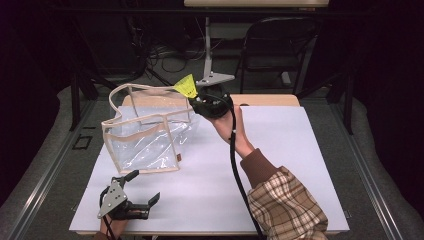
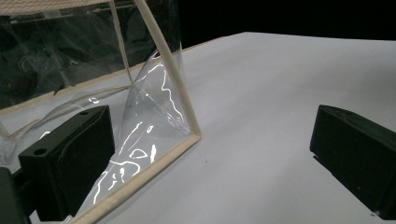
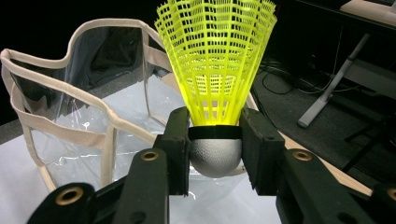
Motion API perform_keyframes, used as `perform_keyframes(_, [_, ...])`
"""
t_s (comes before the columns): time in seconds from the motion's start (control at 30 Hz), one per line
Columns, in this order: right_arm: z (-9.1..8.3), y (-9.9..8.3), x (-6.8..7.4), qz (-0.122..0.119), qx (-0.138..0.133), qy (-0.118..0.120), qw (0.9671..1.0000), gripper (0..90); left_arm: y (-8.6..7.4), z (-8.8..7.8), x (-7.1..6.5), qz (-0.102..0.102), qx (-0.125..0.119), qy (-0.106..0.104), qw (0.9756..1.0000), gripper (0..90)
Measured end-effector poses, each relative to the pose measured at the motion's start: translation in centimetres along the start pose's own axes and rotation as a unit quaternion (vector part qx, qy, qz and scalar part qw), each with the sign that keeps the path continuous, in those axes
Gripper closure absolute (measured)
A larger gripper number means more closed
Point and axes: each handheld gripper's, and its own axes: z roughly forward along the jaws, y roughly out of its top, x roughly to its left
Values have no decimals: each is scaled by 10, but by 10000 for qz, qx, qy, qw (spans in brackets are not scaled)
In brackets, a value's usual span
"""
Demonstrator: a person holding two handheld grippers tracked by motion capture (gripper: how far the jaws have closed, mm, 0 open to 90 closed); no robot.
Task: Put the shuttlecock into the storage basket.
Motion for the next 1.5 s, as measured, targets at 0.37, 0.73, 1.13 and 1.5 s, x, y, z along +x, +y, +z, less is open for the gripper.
perform_keyframes(0.37, [8,11,5,-137,64,-11,9999,655,0,0,0,-5,-6,-1,10000,0])
perform_keyframes(0.73, [17,21,11,-288,159,4,9995,655,0,0,-1,4,-5,-13,10000,0])
perform_keyframes(1.13, [27,27,14,-412,346,-1,9986,655,0,0,0,-5,-7,-11,10000,0])
perform_keyframes(1.5, [34,31,13,-478,534,63,9974,655,0,0,0,-5,-11,-17,10000,0])
